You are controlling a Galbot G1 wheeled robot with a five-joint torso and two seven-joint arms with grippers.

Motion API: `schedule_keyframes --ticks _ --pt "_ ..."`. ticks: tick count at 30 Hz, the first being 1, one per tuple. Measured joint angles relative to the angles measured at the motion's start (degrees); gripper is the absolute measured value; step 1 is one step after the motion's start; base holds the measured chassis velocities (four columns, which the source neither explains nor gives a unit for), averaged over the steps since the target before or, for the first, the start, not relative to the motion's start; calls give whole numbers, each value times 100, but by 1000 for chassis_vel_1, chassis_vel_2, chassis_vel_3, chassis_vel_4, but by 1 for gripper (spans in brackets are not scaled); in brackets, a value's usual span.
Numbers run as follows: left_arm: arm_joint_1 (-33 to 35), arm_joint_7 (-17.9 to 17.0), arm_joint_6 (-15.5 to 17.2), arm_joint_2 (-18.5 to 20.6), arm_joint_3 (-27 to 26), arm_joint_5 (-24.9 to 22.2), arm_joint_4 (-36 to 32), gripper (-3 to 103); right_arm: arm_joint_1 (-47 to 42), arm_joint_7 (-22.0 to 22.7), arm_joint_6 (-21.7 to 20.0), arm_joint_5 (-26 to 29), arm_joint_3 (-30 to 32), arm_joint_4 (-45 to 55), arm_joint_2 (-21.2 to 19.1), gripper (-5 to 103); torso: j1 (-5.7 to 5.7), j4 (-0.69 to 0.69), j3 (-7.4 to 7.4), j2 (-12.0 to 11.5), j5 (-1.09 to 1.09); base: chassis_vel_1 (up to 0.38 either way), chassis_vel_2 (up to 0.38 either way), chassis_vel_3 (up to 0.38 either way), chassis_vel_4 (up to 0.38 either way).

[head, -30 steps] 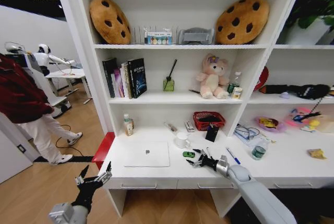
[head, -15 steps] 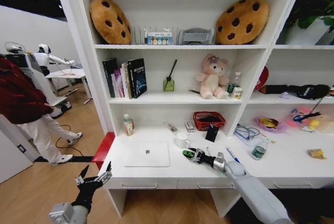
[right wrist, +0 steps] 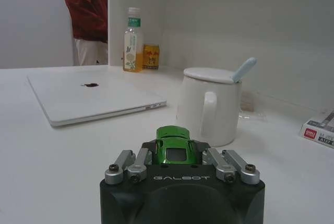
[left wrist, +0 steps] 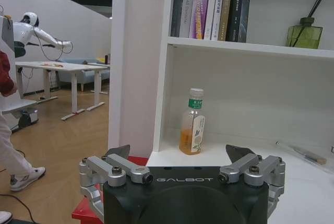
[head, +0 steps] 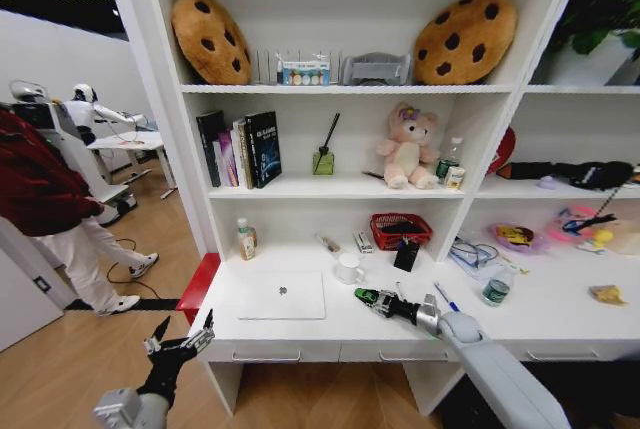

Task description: Organize the objects on the table.

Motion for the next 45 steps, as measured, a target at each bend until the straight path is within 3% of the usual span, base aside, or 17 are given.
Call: schedule_keyframes --ticks 5,8,9,11,12,14,16,18,19,21,28,34,45 --pt "0 0 0 0 0 0 0 100 -169 -10 -161 440 355 733 -266 37 0 0 0 0 0 0 0 0 0" --pt "0 0 0 0 0 0 0 100 96 138 -478 1271 475 1301 -759 37 0 -1 -1 1 -2 0 0 0 0" --pt "0 0 0 0 0 0 0 100 96 138 -478 1271 475 1301 -759 37 0 -1 -1 1 -2 0 0 0 0" --pt "0 0 0 0 0 0 0 100 924 166 -659 1763 148 1231 -1083 37 0 -1 -1 0 -2 0 0 0 0" --pt "0 0 0 0 0 0 0 100 924 166 -659 1763 148 1231 -1083 37 0 -1 -1 0 -2 0 0 0 0" --pt "0 0 0 1 1 0 0 100 2055 127 -731 1983 -502 782 -1158 37 0 1 -1 0 -3 0 0 0 0" --pt "0 0 0 0 1 0 0 100 2566 89 -737 2010 -821 499 -1105 37 0 1 0 0 -1 0 0 0 0" --pt "0 1 0 1 1 0 0 100 3848 -9 -722 2017 -1564 -326 -793 37 1 4 0 0 -5 0 0 0 0" --pt "0 1 0 1 1 0 0 100 3848 -9 -722 2017 -1564 -326 -793 37 1 4 0 0 -5 0 0 0 0" --pt "0 0 1 1 1 -1 0 100 4694 -129 -620 1923 -2169 -1186 -388 37 1 4 0 0 -1 0 0 0 0" --pt "-1 -1 1 1 0 -1 1 100 5964 -167 -540 1652 -3024 -2715 416 37 1 0 0 0 -4 0 0 0 0" --pt "-1 0 0 1 1 0 1 100 6031 158 -619 1644 -3183 -2765 683 37 1 2 0 0 -3 0 0 0 0" --pt "-1 -1 0 1 0 -1 0 100 5602 498 -558 1515 -3152 -2628 701 37 0 0 -1 0 -1 0 0 0 0"
